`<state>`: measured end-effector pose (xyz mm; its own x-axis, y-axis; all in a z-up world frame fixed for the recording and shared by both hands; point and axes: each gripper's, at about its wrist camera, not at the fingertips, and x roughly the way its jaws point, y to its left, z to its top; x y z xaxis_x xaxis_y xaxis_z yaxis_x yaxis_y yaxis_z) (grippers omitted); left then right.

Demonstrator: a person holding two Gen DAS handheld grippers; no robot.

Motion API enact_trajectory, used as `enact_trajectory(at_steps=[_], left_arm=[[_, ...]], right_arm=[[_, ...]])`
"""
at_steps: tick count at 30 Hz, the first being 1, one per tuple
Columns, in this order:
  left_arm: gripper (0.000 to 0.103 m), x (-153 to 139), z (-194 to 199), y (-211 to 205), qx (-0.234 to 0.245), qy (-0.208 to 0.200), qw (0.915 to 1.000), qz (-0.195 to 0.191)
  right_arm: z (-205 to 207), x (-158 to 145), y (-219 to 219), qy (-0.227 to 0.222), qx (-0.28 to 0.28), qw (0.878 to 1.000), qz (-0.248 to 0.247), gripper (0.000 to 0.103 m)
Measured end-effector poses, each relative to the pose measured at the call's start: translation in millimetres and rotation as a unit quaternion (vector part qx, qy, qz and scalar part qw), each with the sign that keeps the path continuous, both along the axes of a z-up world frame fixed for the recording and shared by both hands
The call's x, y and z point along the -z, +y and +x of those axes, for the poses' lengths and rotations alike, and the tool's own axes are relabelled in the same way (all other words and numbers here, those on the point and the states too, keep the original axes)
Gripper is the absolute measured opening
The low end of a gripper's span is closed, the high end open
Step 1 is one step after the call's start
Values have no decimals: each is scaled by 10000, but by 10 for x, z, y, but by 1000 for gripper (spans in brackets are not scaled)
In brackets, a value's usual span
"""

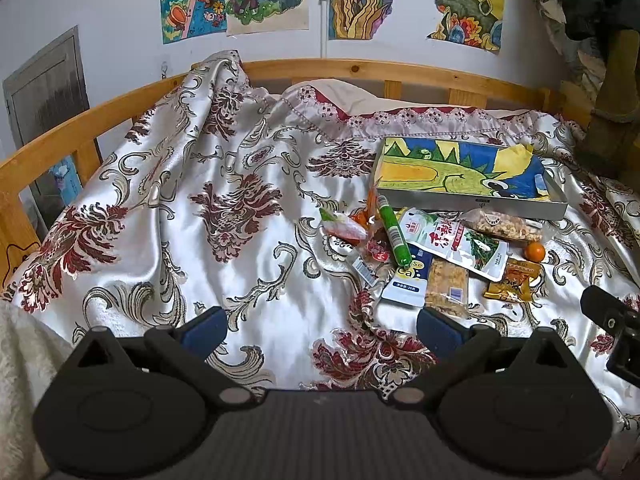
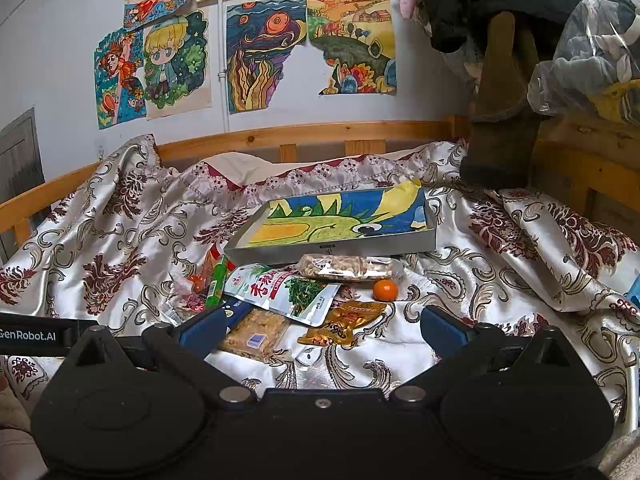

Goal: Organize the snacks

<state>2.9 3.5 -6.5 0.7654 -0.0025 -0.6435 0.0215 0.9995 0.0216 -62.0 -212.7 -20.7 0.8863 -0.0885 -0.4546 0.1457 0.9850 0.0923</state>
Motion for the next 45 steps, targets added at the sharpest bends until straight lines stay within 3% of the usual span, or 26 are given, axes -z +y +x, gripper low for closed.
enact_trajectory(at_steps=[45], left_arm=[[103,15,-8,-1,5,10,10000,-27]], right_arm=[[-5,0,-8,-2,19,10000,10,102]])
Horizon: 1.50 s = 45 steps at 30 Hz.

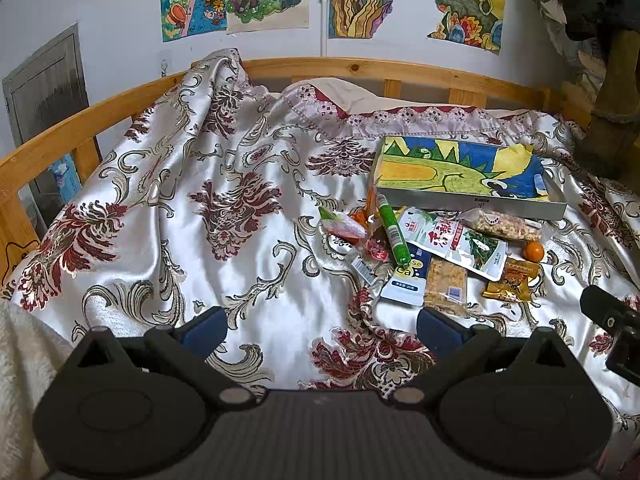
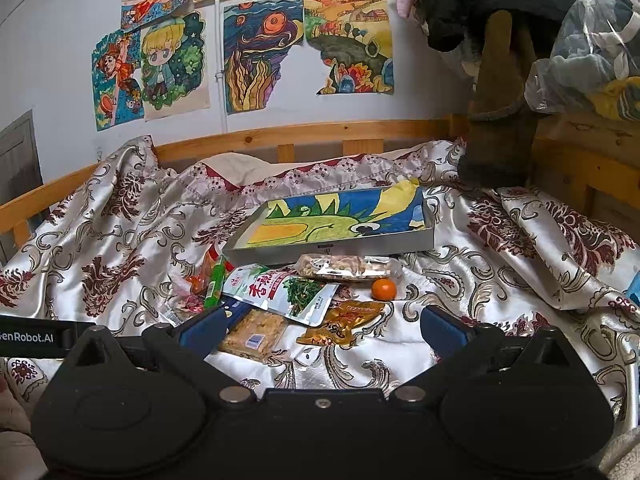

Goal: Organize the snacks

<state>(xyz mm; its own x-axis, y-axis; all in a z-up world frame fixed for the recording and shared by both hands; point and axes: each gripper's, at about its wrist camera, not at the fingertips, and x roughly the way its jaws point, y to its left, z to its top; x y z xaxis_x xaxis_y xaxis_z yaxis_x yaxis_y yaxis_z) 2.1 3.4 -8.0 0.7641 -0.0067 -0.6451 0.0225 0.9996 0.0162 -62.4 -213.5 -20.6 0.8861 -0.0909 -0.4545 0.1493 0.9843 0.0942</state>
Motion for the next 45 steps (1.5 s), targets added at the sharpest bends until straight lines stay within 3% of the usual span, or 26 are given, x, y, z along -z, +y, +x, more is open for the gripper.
enact_trajectory(at_steps=[27,43,45], left_arm=[[103,-29,0,-24,-5,34,10000,54],[103,-39,61,-1,-117,263,9996,72],[103,-81,127,28,-112,430,9990,-18]], right_arm=[[-29,-12,-29,-17,-31,10000,58,102],[-84,-70,-52,-42,-17,9998,169,102],[-46,-88,-89,46,-43,9996,279,102]])
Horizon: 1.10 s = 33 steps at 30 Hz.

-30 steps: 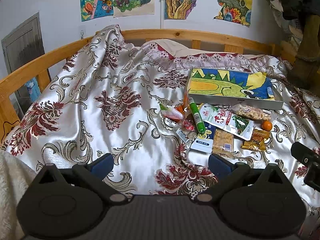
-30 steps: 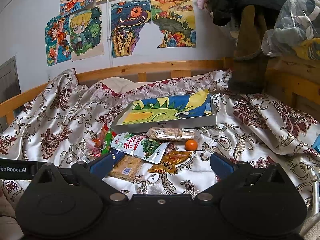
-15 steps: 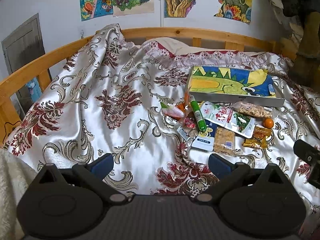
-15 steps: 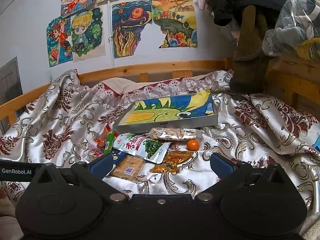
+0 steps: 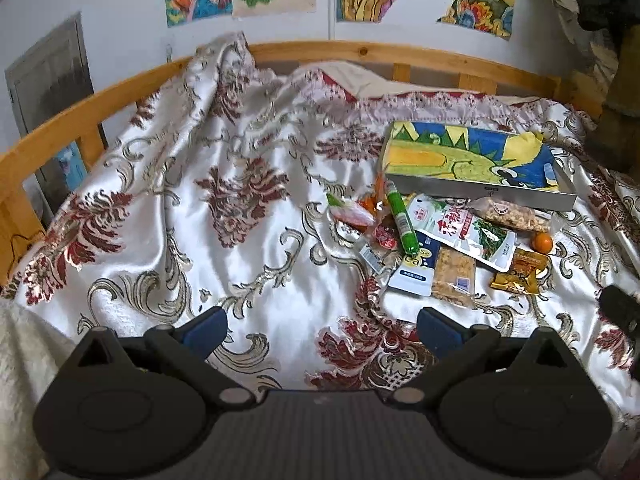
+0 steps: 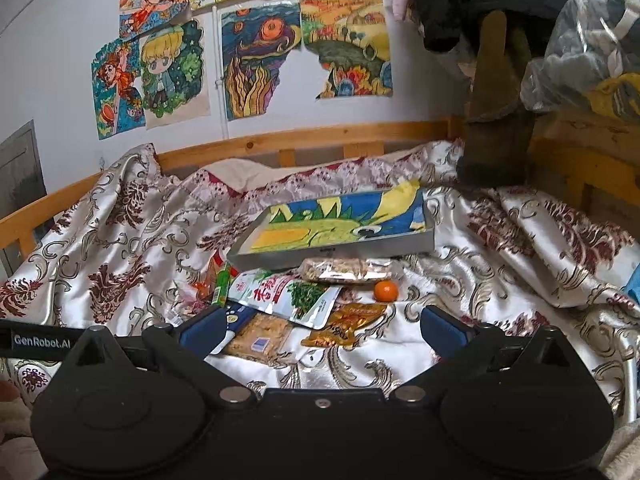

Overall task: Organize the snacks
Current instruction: 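Grasp the green stick snack with the left tool while the right tool grasps the white seaweed packet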

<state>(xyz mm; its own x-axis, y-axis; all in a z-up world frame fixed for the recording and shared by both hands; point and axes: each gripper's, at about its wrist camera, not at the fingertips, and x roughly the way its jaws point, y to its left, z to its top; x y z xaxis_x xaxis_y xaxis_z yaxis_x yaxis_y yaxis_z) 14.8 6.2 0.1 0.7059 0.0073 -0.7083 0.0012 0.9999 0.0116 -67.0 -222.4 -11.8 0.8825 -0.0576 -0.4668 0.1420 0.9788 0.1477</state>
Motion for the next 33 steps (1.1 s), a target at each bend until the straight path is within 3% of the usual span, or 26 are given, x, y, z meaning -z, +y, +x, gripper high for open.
enact_trajectory(at_steps=[2,5,10,16,20,24,33], left_arm=[[103,-82,105,47,-12,187,9997,-179],[103,-196,241,77,-40,102,9994,-328],[103,-266,525,-42,264,37,9996,-117],[103,-265,863,-206,547,-84,9985,-24],[103,-238,1011,-294,743,-61,9972,-30],[103,-198,1142,-342,981,-93,9949,208],[103,55,1598,-103,1078,19,9938,259]], right_arm=[[52,-27,-40,8,-43,9999,105,102],[208,-126,-78,111,-256,9995,111,102],[330,-373,-110,-52,-422,9983,-409,102],[461,-531,-330,-134,-534,9983,-206,102],[595,-485,-370,15,-767,9970,-65,102],[783,-395,-378,194,-1025,9945,-94,102],[1338,-81,-268,312,-1875,9780,-864,102]])
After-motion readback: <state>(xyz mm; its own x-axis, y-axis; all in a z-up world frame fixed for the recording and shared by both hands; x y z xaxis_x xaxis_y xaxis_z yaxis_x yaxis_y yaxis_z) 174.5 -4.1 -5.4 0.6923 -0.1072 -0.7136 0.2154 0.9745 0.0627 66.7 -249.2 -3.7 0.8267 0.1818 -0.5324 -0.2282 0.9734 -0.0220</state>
